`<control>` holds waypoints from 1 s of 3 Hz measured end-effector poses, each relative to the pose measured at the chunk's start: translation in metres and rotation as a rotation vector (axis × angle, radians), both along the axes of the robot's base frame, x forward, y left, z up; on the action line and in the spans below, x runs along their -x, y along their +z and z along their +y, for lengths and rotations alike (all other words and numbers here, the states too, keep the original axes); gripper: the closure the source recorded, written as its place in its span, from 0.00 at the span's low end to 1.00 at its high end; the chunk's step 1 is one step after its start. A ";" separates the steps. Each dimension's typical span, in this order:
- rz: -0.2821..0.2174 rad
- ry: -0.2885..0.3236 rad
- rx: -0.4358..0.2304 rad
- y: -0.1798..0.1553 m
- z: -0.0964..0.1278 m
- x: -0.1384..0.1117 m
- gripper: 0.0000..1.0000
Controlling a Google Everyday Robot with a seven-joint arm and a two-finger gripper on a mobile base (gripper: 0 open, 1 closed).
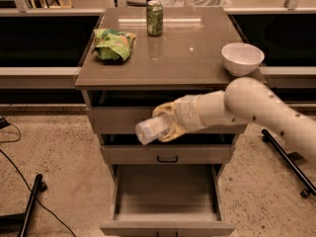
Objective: Pick blue plastic bottle from bottom drawer and place on counter
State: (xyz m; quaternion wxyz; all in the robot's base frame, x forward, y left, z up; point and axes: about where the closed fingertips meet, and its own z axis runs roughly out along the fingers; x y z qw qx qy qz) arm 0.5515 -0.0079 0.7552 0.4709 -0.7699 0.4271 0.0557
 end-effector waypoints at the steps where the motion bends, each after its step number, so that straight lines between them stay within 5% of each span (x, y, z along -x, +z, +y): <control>1: -0.003 0.007 -0.009 0.025 -0.015 -0.009 1.00; 2: -0.013 0.008 -0.004 0.026 -0.013 -0.008 1.00; 3: -0.101 -0.008 0.079 0.058 -0.008 -0.004 1.00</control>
Offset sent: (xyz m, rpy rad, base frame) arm 0.0071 -0.0152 0.0319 -0.0077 -0.0379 0.0043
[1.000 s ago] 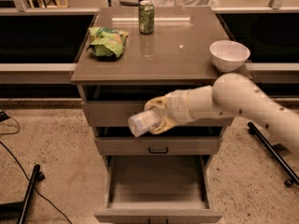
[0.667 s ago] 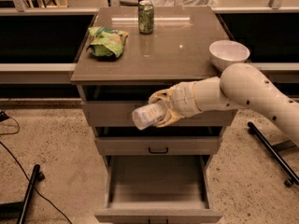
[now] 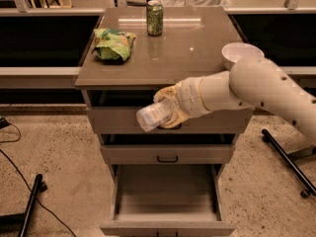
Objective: Pick blue plastic bottle from bottom drawer and place on counter
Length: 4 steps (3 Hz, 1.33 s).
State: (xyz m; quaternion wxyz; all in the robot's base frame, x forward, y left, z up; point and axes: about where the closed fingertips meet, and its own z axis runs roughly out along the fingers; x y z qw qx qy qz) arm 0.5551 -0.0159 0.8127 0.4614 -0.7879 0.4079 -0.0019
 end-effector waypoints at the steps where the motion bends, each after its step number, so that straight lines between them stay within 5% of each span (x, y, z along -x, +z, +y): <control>1: -0.105 0.052 0.043 0.058 0.018 0.004 1.00; 2: -0.092 0.094 0.063 0.098 0.017 -0.011 1.00; 3: 0.015 0.073 0.079 0.114 0.017 -0.048 1.00; 4: 0.046 -0.010 0.043 0.141 0.009 -0.097 1.00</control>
Offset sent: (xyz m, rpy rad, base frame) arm 0.0659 0.0251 0.1909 -0.0352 -0.0381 0.1236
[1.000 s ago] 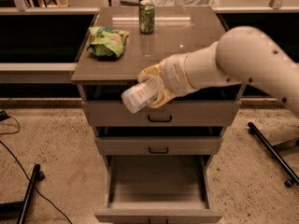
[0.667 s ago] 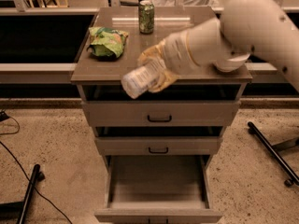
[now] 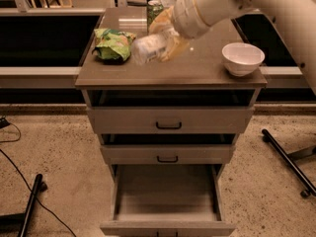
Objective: Pick blue plastic bottle from bottom drawer and place on counter
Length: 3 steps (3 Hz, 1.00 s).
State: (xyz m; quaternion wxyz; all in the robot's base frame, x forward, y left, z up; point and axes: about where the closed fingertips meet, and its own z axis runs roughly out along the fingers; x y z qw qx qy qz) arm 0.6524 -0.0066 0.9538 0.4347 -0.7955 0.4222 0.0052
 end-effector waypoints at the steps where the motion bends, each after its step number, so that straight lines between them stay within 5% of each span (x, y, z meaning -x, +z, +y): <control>1: 0.009 -0.095 -0.052 0.015 -0.010 -0.051 1.00; 2: 0.037 -0.203 -0.114 0.010 -0.033 -0.090 1.00; 3: 0.100 -0.306 -0.085 -0.019 -0.053 -0.118 1.00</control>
Offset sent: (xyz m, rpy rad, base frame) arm 0.1420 -0.0737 0.0103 0.1980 0.0626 -0.3597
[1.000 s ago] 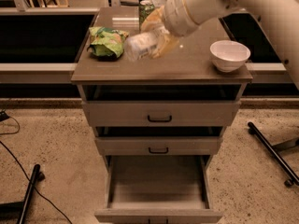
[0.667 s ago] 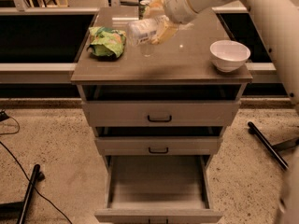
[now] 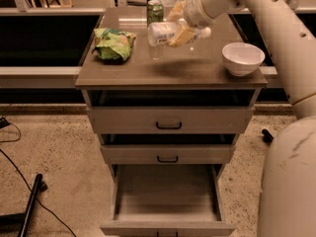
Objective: Pick blue plastic bottle from bottom drawer and place on counter
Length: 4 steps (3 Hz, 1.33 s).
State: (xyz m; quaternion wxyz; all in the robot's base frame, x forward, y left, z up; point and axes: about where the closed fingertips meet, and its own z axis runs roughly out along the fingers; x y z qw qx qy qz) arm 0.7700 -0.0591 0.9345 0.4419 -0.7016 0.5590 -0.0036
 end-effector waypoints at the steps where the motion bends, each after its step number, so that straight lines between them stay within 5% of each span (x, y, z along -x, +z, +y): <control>1: 0.075 -0.080 0.037 -0.033 -0.020 -0.015 0.81; 4: 0.079 -0.086 0.037 -0.035 -0.022 -0.016 0.12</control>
Offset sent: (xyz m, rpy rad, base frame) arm 0.0136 -0.0182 -0.0297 -0.0330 0.0671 -0.0720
